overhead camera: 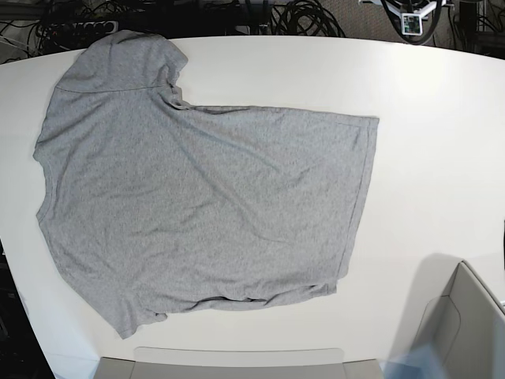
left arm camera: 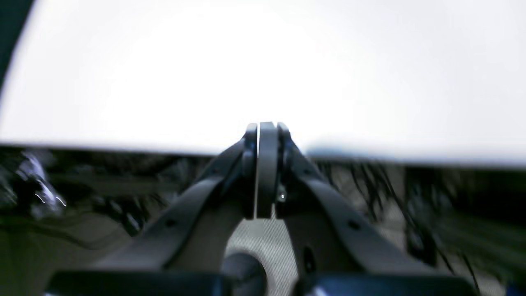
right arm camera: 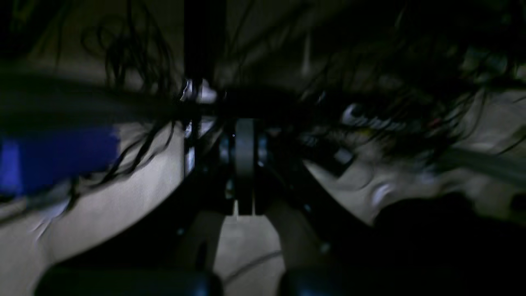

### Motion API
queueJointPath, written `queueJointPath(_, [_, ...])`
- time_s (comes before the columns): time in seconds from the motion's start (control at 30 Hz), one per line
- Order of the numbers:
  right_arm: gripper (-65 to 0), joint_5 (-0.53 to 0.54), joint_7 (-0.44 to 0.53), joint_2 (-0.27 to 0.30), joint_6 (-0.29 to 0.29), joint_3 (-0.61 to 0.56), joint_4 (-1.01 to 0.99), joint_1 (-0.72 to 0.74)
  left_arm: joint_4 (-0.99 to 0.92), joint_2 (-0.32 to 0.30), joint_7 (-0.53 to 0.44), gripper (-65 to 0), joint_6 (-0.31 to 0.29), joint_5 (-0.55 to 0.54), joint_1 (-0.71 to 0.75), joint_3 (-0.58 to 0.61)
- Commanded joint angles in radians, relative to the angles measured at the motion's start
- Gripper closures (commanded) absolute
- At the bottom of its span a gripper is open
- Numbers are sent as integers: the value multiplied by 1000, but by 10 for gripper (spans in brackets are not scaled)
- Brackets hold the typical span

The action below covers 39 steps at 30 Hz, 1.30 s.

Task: Fold the T-shirt properly
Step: 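Move both grippers down toward the shirt's shoulder corners, then grasp the grey shirt's shoulder corners with both grippers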

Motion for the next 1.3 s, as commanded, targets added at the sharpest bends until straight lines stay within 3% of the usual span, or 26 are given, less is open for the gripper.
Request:
queueJointPath(0.0, [-3, 3, 17, 6, -4, 30, 33, -22, 80, -6, 22, 0, 8, 0, 15, -27])
queueJointPath(0.13, [-3, 3, 17, 3, -4, 90, 136, -19, 217, -6, 47, -1, 8, 0, 13, -62])
queueJointPath(0.27, [-10, 4, 17, -14, -4, 137, 234, -19, 229, -8, 47, -1, 7, 0, -2, -74])
queueJointPath(0.43, [-93, 4, 20, -21, -6, 205, 312, -7, 230, -8, 44, -42, 7, 0, -23, -80])
queueJointPath(0.57, [-142, 4, 17, 29, -4, 210, 329, 13, 230, -8, 41, -78, 7, 0, -51, -74])
queueJointPath(0.7, [-147, 4, 17, 91, -4, 187, 332, 35, 230, -8, 45, -94, 7, 0, -99, -73])
queueJointPath(0.9, [-147, 6, 13, 89, -4, 185, 301, 171, 232, -37, 28, -145, 5, 0, -163, -74])
queueJointPath(1.07, [-148, 96, -119, 78, -1, 188, 323, 240, 232, -32, -64, -182, 5, 0, -165, -68])
queueJointPath(1.13, [-149, 150, -158, 89, 42, 188, 348, 237, 232, -37, -82, -204, 5, 0, -165, -42])
queueJointPath(1.27, [-150, 265, -260, 85, 204, 243, 366, 214, 233, -40, -88, -253, 5, 1, -166, 19])
